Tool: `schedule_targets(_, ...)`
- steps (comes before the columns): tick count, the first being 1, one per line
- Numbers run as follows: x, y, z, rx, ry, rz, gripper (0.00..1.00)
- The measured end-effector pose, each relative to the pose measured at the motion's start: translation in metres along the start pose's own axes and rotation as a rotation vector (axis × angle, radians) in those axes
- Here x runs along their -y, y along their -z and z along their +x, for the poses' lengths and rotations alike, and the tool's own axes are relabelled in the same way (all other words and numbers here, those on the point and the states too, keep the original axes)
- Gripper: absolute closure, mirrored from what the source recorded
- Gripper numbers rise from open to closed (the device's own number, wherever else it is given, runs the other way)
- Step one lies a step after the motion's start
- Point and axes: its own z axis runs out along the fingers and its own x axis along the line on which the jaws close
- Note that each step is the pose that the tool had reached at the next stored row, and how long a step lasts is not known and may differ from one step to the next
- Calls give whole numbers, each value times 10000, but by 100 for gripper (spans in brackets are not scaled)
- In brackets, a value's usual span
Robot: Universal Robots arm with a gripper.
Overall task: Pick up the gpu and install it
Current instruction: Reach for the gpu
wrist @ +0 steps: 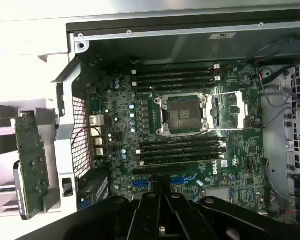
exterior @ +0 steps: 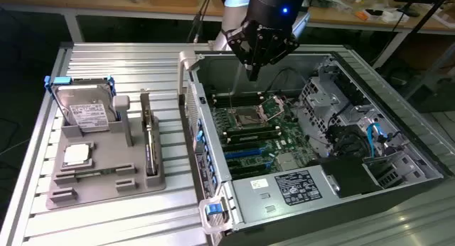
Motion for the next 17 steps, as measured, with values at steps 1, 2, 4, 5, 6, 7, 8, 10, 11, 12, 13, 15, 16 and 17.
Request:
schedule_targets(1, 0, 0, 0, 0, 0, 0, 89)
schedule_targets(2, 2, 0, 27, 1, 0, -1, 89)
schedule_targets(4, 10, 3, 133, 1, -1, -1, 89)
schedule_targets(5, 13, 5, 171, 0, -1, 0, 89)
schedule_targets(6, 15, 6, 197, 0, 0, 0, 89)
schedule_targets(7, 17, 6, 223, 0, 1, 1, 89)
schedule_targets(8, 19, 7, 250, 0, 2, 0, 89)
schedule_targets(10, 23, 8, 310, 1, -1, -1, 89)
schedule_targets(11, 25, 9, 333, 1, -1, 0, 89)
schedule_targets(12, 28, 10, 361, 1, 0, 0, 89)
schedule_targets(13, 31, 10, 391, 1, 1, -1, 89)
schedule_targets(15, 34, 12, 435, 0, 0, -1, 89)
schedule_targets(16, 36, 13, 462, 0, -1, 0, 89)
schedule_targets(17, 38, 13, 483, 0, -1, 0, 89)
